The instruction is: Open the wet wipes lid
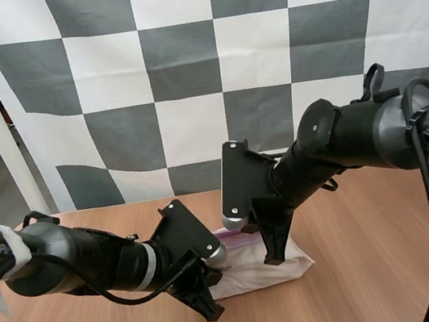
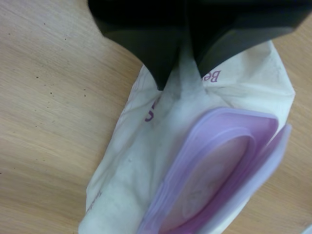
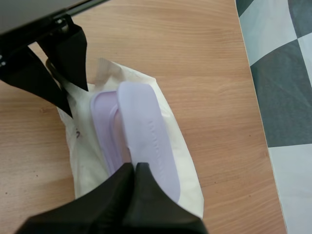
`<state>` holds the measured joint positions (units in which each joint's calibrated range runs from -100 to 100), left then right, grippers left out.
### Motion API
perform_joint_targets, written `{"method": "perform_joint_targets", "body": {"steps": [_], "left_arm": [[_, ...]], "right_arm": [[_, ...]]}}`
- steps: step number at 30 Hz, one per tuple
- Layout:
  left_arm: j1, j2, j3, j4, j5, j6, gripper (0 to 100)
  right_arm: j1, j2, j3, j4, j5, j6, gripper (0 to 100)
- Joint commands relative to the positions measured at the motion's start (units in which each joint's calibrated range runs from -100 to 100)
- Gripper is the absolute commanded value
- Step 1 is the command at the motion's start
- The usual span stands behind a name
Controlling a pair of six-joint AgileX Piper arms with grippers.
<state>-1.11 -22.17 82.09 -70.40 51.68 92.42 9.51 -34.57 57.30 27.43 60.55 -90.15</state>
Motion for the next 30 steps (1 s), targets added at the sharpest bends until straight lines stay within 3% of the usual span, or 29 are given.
{"method": "perform_joint_targets", "body": {"steps": [1, 6, 16, 30], "left_arm": [[0.00, 0.0, 0.0, -0.1, 0.0, 0.9, 0], [0.00, 0.0, 0.0, 0.4, 0.7, 0.9, 0], [0.00, 0.0, 0.0, 1.4, 1.3, 0.9, 0], [0.00, 0.0, 0.0, 1.8, 1.3, 0.9, 0]], "right_arm": [[0.0, 0.2, 0.0, 0.1, -0.6, -0.1, 0], [0.0, 0.9, -0.1, 0.2, -9.2, -0.7, 0], [-0.1, 8.2, -7.0, 2.2, -9.9, -0.7, 0], [-0.3, 19.4, -7.8, 4.8, -22.3, -2.9, 0]]}}
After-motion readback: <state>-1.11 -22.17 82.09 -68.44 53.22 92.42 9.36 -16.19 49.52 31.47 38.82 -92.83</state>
